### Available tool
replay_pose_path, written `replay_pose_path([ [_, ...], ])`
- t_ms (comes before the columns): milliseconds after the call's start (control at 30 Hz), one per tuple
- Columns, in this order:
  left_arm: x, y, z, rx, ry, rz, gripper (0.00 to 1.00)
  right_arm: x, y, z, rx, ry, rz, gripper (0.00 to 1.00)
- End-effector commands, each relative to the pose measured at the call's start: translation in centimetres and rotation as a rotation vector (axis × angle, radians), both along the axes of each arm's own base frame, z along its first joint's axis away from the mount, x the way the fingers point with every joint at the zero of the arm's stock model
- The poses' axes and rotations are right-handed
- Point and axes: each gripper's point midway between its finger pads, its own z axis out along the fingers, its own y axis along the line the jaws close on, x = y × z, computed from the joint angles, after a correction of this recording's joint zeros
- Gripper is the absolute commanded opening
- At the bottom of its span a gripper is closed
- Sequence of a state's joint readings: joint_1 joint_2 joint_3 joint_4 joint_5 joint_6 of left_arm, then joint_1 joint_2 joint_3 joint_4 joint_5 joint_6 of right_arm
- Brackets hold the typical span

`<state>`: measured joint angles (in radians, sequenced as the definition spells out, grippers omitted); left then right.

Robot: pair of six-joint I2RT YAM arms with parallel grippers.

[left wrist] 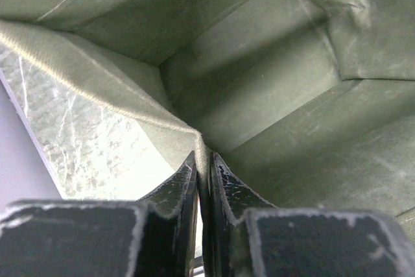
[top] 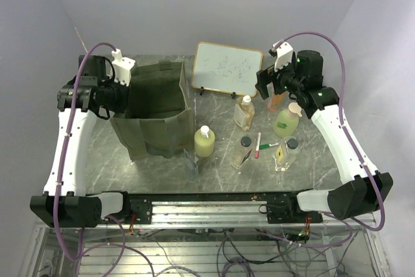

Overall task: Place the personal care products into the canvas bag
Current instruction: Move the canvas bag to the center of the board.

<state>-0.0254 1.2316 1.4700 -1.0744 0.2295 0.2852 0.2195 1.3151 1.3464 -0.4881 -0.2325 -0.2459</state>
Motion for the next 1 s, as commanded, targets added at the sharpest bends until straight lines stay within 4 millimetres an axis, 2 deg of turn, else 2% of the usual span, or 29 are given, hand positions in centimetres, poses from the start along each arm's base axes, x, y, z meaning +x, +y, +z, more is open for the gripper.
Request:
replay_pose_path([
  [0,0.5,-0.4,-0.2,-0.002,-0.012,-0.027,0.27,-0.9,0.0,0.4,-0.014,-0.024,0.012,1.0],
  [133,1.3,-0.1,1.6,0.015,-0.102,-0.032,0.5,-1.3,0.1,-0.1,0.014,-0.004,-0.002,1.0],
  [200,1.7,-0.4,3.1,0.01,-0.159,-0.047,0.67,-1.8,0.1,-0.1,0.016,-0.005,0.004,1.0],
  [300,2.0,-1.6,6.1,-0.032,-0.258,-0.1,0.85,-2.2,-0.1,-0.6,0.008,0.005,-0.004,1.0],
  [367,2.2,-2.8,8.0,-0.057,-0.31,-0.143,0.92,-2.4,-0.2,-0.4,0.009,0.002,-0.002,1.0],
  [400,2.3,-3.3,8.7,-0.06,-0.328,-0.159,0.94,-2.5,-0.1,-0.3,0.01,-0.001,0.007,1.0],
  [533,2.4,-7.6,10.7,-0.047,-0.37,-0.319,0.98,-2.6,0.3,0.1,0.018,-0.003,0.033,1.0],
  [700,2.2,-14.0,11.6,-0.019,-0.372,-0.548,0.95,-2.6,-0.1,0.0,0.038,0.011,-0.005,1.0],
  [800,1.4,-18.4,10.7,0.004,-0.343,-0.705,0.95,-2.9,-0.4,-0.1,0.055,0.012,-0.013,1.0],
  [967,-0.3,-24.8,7.2,0.047,-0.258,-0.945,0.97,-3.0,-2.4,0.3,0.102,0.008,-0.076,1.0],
])
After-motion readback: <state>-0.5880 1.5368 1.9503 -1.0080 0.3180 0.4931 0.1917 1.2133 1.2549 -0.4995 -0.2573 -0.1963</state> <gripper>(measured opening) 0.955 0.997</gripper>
